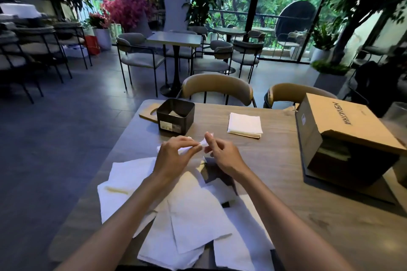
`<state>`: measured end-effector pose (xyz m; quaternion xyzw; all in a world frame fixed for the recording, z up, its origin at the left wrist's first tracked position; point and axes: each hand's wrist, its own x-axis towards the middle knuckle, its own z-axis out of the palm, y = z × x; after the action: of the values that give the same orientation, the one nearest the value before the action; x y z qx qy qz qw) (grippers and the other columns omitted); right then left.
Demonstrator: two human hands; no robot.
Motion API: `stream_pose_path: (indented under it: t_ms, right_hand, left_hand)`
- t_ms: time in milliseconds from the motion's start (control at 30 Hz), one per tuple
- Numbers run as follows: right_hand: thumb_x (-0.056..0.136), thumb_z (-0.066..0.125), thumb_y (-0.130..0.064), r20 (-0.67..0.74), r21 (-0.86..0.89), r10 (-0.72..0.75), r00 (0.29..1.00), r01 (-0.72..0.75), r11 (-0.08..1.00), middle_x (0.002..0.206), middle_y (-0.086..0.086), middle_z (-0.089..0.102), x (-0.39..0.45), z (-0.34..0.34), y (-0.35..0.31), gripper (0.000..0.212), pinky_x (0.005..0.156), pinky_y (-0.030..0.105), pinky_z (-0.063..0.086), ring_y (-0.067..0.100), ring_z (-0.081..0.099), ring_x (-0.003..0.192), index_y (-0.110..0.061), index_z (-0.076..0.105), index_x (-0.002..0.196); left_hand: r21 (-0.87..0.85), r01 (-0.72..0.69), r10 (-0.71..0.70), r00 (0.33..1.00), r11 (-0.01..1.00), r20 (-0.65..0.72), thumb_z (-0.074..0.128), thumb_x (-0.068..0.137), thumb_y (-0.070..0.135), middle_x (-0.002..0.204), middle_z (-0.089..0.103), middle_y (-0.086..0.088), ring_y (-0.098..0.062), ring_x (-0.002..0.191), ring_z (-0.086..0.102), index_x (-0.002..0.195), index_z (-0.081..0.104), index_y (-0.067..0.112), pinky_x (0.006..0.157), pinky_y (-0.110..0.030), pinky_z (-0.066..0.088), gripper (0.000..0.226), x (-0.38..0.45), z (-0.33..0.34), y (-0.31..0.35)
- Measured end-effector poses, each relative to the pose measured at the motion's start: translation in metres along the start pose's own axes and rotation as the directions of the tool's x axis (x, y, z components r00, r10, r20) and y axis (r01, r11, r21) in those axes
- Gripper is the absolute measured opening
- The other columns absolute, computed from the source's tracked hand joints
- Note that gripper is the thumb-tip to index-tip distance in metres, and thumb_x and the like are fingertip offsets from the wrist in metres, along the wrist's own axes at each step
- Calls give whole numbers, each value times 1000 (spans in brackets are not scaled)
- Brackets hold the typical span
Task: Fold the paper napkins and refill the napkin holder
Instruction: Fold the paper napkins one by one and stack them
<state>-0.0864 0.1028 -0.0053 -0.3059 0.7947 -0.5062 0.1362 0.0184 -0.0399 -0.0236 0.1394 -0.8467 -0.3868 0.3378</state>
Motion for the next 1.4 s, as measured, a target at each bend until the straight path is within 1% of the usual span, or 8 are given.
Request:
stream_pose_path:
  t_ms: [100, 233, 333, 433, 667, 967, 1233, 1400]
  right_hand:
    - [92, 68, -50, -76, 58, -81, 994, 86, 995, 77, 2, 73, -1, -10, 0, 36, 64, 29, 52, 7, 63, 69, -16, 76, 86]
    - [95, 70, -25, -179, 190, -86, 980, 121, 974, 84, 16, 72, 1, -31, 1, 22, 68, 39, 54, 28, 66, 76, -4, 73, 91]
    - [96, 68, -22, -146, 287, -72, 987, 112, 952, 94, 11, 74, 4, -48, 5, 16, 75, 33, 60, 19, 72, 87, -6, 71, 99]
    - [97, 67, -26, -136, 249, -87, 987, 119, 961, 96, 0, 73, 10, -61, 15, 16, 73, 24, 60, 4, 69, 86, -12, 71, 103]
    - [92, 74, -29, -313, 131, -4, 950, 47, 990, 85, -1, 74, 34, -87, 51, 12, 67, 24, 54, 12, 67, 78, -17, 73, 91]
    - [93, 72, -28, -387, 132, 69, 920, -18, 991, 98, -9, 67, 85, -130, 80, 20, 74, 19, 54, 5, 64, 90, -25, 64, 110]
    - [90, 75, -31, -458, -23, 115, 882, -140, 990, 89, -5, 67, 159, -144, 115, 20, 65, 17, 47, 6, 60, 79, -19, 67, 104]
    - [88, 76, -34, -427, -176, 90, 900, -180, 968, 89, -7, 65, 174, -142, 133, 18, 67, 24, 50, 7, 59, 77, -25, 63, 97]
  left_hand:
    - [-37, -83, 86, 992, 996, 89, 76, 82, 34, 111, 72, 5, -10, 103, 62, 109, 78, 18, 87, -31, 55, 31, 3, 9, 17]
    - [-151, -46, 54, 997, 988, 48, 76, 81, 41, 120, 66, 6, -6, 111, 58, 114, 72, 23, 88, -15, 45, 38, 8, 20, 23]
    - [-226, 209, -203, 978, 951, 48, 74, 85, 40, 129, 51, 5, -10, 111, 53, 133, 55, 23, 81, -14, 44, 54, 23, 25, 23]
    - [-365, 430, -349, 898, 826, 269, 69, 91, 30, 125, 61, -1, -20, 116, 59, 135, 53, 15, 79, -20, 52, 50, 36, 31, 18]
    - [-321, 338, -264, 931, 885, 252, 74, 88, 21, 93, 75, 4, -7, 82, 71, 110, 73, 13, 65, -17, 55, 23, 61, 60, 20]
    - [-262, 349, -242, 898, 900, 368, 68, 93, 24, 101, 73, -2, -9, 84, 68, 121, 67, 14, 63, -14, 51, 30, 132, 114, 25]
    - [-192, 401, -333, 892, 896, 305, 78, 85, 14, 99, 76, -10, -20, 87, 72, 122, 67, 7, 78, -29, 58, 39, 201, 167, 7]
    - [-4, 279, -268, 927, 960, 262, 80, 83, 20, 95, 74, -5, -14, 82, 67, 118, 72, 11, 75, -26, 55, 37, 212, 190, -13]
